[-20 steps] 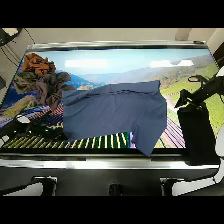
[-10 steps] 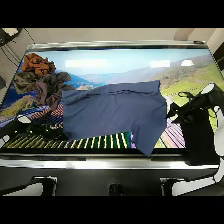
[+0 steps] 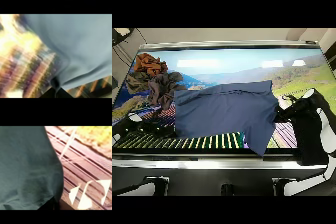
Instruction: Fold the shirts.
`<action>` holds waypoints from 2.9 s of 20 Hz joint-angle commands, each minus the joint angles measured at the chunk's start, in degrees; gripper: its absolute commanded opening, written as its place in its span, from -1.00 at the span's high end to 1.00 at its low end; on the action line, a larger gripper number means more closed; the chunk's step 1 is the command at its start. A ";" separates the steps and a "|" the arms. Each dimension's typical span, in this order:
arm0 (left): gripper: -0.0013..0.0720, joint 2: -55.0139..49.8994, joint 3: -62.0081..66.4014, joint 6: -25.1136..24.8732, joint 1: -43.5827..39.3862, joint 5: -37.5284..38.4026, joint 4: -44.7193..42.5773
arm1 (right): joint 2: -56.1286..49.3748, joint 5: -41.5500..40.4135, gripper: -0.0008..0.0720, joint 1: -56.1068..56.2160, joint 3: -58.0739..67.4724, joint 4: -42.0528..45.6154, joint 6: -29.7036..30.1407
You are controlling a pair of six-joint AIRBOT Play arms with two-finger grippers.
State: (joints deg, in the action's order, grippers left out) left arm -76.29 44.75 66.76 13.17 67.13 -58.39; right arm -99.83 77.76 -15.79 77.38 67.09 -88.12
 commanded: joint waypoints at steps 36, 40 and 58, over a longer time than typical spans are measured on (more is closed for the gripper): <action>0.89 -12.83 33.64 6.71 -2.73 -14.32 1.11 | 2.86 -17.46 0.90 7.72 15.52 3.69 0.17; 0.88 -25.53 46.95 6.71 -2.84 -15.13 4.92 | -1.70 -38.42 0.90 8.04 15.56 -0.90 -7.52; 0.89 -28.17 45.48 10.58 -1.77 27.61 -3.78 | -0.50 5.53 0.89 5.03 15.37 8.44 -1.81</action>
State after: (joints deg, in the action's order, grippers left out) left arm -104.33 92.71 75.48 11.49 89.67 -61.65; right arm -99.00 78.56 -10.81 92.82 75.92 -89.12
